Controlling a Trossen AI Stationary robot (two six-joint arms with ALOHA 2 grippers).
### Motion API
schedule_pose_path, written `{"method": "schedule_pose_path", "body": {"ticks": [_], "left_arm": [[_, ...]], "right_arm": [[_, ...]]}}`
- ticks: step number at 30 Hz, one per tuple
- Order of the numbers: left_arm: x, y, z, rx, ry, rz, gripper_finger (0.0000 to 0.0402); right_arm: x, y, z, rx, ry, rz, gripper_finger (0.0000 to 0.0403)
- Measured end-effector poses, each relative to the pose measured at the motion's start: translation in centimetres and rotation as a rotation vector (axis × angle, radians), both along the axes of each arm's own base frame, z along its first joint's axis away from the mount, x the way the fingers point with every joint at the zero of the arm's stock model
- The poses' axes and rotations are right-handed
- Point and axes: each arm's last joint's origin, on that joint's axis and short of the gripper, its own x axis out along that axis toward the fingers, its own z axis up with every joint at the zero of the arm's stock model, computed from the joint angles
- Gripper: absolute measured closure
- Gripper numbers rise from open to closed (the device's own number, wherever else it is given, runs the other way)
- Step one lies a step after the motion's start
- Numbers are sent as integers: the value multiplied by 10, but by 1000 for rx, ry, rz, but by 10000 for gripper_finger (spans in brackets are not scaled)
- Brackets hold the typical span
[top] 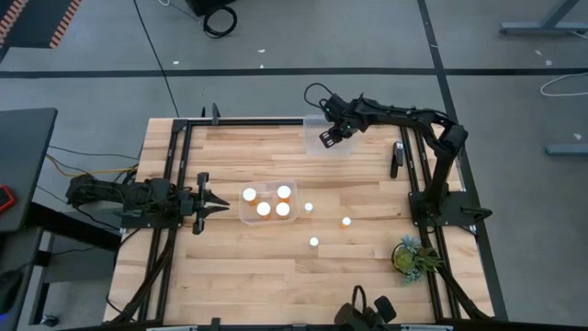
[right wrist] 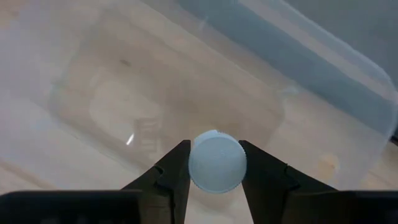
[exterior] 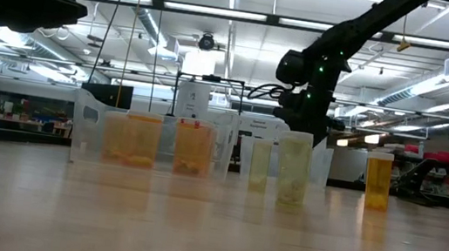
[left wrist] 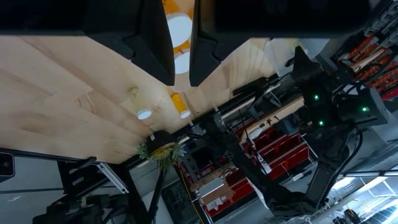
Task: Pick and place medicine bottles into bin by pill shape (circle, oval)
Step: Put the top small yellow pill bottle into the top transparent bin
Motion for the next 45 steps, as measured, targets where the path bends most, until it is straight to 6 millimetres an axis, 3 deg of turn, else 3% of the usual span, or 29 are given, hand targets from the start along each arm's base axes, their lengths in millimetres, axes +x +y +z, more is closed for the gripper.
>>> {"method": "schedule_pose_path", "body": {"ticks": [28,39,45], "left_arm": [[0,0,0,0,0,0,347],[0,0,0,0,0,0,346],[0,0,0,0,0,0,350]], "right_arm": [[1,5,-1,7,26,17,266],[1,5,-1,6,29,25,209],[2,4,0,-12,25,24,200]]}}
